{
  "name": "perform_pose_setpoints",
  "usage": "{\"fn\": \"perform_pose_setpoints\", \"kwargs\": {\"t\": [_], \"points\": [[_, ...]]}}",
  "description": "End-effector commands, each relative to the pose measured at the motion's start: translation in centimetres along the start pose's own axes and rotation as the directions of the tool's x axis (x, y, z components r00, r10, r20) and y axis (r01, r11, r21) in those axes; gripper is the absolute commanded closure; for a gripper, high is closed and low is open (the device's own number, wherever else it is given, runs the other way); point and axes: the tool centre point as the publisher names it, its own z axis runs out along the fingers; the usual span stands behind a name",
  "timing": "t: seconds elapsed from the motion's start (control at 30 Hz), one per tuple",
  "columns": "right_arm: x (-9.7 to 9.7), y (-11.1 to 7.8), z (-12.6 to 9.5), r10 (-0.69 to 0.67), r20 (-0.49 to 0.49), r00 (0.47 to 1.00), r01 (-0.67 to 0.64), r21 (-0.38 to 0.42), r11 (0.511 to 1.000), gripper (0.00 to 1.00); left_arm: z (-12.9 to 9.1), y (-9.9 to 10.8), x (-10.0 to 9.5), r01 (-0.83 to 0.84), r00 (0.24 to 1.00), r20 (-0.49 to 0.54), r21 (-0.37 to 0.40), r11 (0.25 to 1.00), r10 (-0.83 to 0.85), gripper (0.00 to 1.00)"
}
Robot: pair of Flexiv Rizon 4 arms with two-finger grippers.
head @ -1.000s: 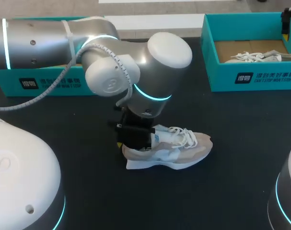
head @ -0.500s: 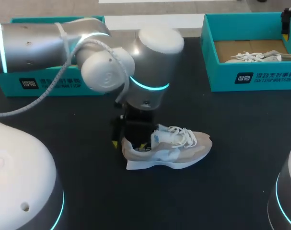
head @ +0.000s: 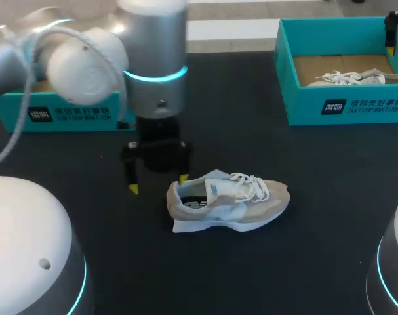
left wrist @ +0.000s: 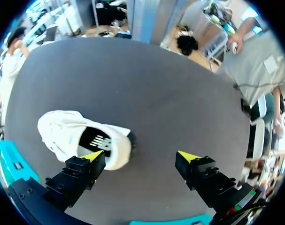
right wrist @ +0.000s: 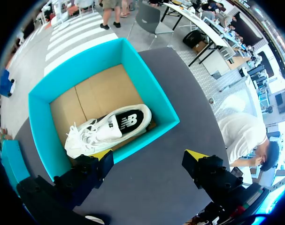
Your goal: Take the shoe out of the shoebox, open the shoe tongue, remove and reinsert the insole, then place the shoe into the shoebox
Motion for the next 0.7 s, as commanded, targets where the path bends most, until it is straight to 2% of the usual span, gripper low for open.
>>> {"fn": "perform_pose_setpoints", "kwargs": {"t": [0.03,0.53,0.57,0.7], "points": [[0.0,0.1,0.0,0.000,-0.001,1.000,0.000,0.000,1.000,0.00,0.8,1.2,4.7,0.041,0.879,0.448,0.274,0.961,-0.165,0.00],[0.0,0.1,0.0,0.000,-0.001,1.000,0.000,0.000,1.000,0.00,0.8,1.2,4.7,0.041,0.879,0.448,0.274,0.961,-0.165,0.00],[0.0,0.1,0.0,0.000,-0.001,1.000,0.000,0.000,1.000,0.00,1.1,1.6,5.1,0.071,0.874,0.431,0.345,0.936,-0.226,0.00],[0.0,0.1,0.0,0.000,-0.001,1.000,0.000,0.000,1.000,0.00,2.5,2.2,6.3,0.160,0.800,0.428,0.522,0.838,-0.420,0.00]]}}
